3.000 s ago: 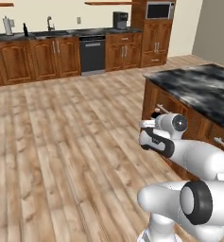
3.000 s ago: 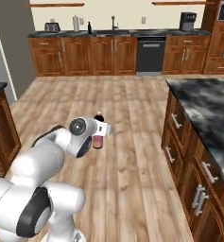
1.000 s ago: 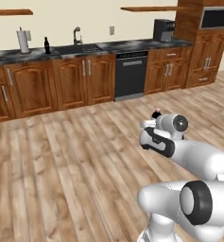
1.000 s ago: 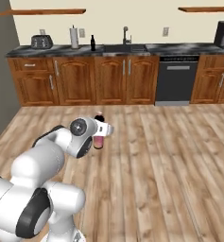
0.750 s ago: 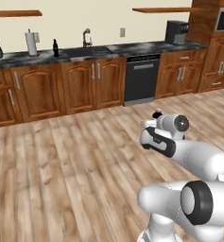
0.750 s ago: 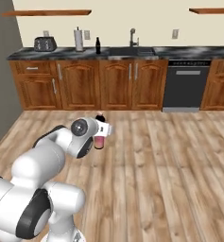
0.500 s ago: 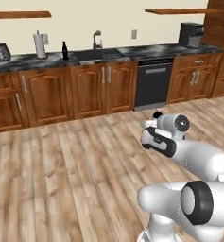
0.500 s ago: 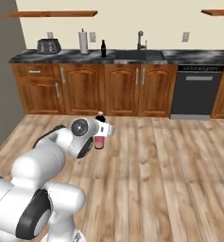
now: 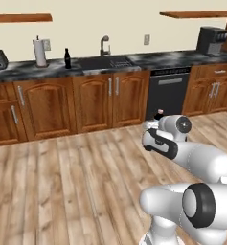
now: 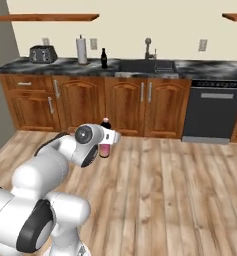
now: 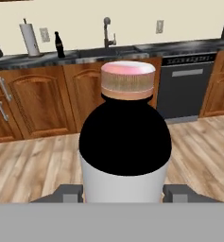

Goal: Place the large bottle from the dining counter next to the other large bottle outside the sink, and place the small bottle from the dining counter next to the other small bottle inside the sink.

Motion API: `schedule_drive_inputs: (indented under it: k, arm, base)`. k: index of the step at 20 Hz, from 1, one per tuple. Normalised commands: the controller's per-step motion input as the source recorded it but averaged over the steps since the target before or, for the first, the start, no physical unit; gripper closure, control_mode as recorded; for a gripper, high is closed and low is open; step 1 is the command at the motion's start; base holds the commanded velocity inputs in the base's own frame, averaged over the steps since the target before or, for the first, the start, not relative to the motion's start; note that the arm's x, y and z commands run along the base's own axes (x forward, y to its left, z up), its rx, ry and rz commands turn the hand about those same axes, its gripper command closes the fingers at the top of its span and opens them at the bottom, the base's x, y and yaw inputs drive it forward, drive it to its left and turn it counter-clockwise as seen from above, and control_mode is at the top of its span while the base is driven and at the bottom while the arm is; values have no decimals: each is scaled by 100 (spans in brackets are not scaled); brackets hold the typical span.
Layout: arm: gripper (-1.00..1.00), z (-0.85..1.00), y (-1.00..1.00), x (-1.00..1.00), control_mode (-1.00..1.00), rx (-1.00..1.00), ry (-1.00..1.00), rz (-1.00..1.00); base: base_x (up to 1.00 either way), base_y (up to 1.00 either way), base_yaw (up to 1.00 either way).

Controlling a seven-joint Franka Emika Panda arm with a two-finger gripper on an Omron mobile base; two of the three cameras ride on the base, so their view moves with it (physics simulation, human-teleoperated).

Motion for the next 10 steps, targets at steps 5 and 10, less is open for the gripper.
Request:
schedule_drive_inputs:
  k: [5,10]
  arm:
    - [100,0,0,0,100,0,0,0]
    - [100,0,0,0,100,0,0,0]
  base:
    - [100,-42,18]
    - [100,-35,17]
